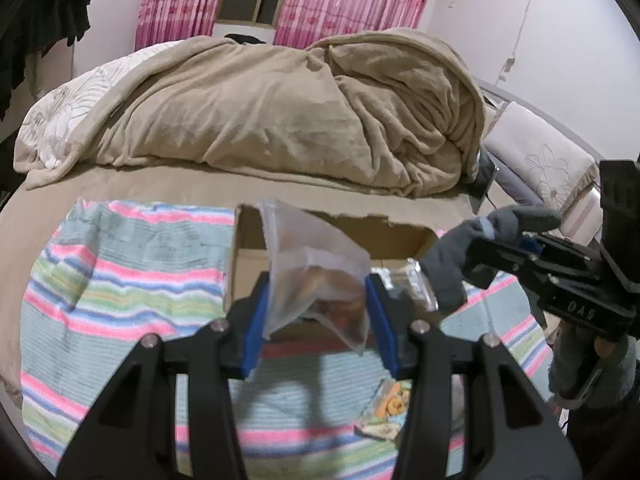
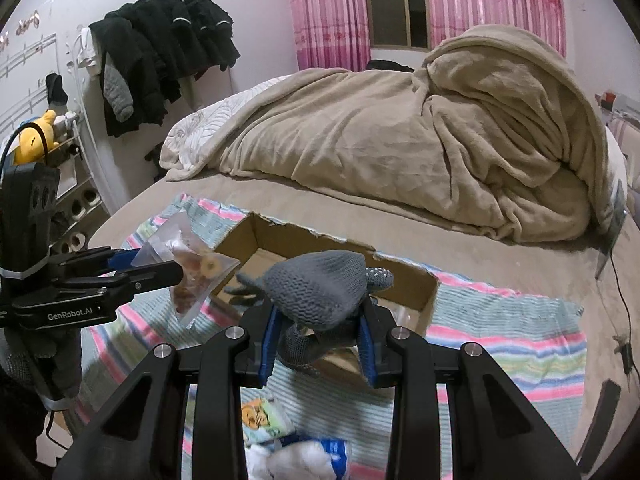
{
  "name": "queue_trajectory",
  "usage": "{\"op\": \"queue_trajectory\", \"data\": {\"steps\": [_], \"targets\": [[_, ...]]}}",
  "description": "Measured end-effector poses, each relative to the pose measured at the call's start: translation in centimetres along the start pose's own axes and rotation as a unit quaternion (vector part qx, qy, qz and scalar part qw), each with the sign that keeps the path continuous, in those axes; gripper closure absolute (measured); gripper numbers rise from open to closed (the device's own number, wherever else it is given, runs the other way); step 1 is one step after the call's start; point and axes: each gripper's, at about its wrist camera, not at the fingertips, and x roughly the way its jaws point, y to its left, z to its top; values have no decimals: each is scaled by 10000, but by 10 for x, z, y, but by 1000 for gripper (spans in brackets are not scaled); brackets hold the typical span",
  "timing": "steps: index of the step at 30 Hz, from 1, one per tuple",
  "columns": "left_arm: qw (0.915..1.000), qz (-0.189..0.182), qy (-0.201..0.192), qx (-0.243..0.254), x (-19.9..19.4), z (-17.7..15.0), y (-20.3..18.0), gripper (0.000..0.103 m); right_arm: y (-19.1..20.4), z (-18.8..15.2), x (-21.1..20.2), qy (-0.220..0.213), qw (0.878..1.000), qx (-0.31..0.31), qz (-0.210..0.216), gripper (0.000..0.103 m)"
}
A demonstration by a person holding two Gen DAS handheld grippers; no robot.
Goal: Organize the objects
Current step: 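Lift the snack bag and glove and carry both toward the box, then lower the snack bag and glove into the box and open both tools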
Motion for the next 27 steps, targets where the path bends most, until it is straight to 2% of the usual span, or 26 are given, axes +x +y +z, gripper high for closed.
{"op": "queue_trajectory", "data": {"steps": [11, 16, 27], "targets": [[10000, -26, 59, 0, 40, 17, 11, 55, -11, 18, 51, 41, 9992, 303, 256, 68], [9997, -75, 216, -37, 62, 17, 17, 55, -20, 19, 78, 151, 9966, 678, 434, 68], [9975, -16, 696, -117, 101, 7, 27, 52, -22, 0, 132, 606, 9948, 775, 246, 68]]}}
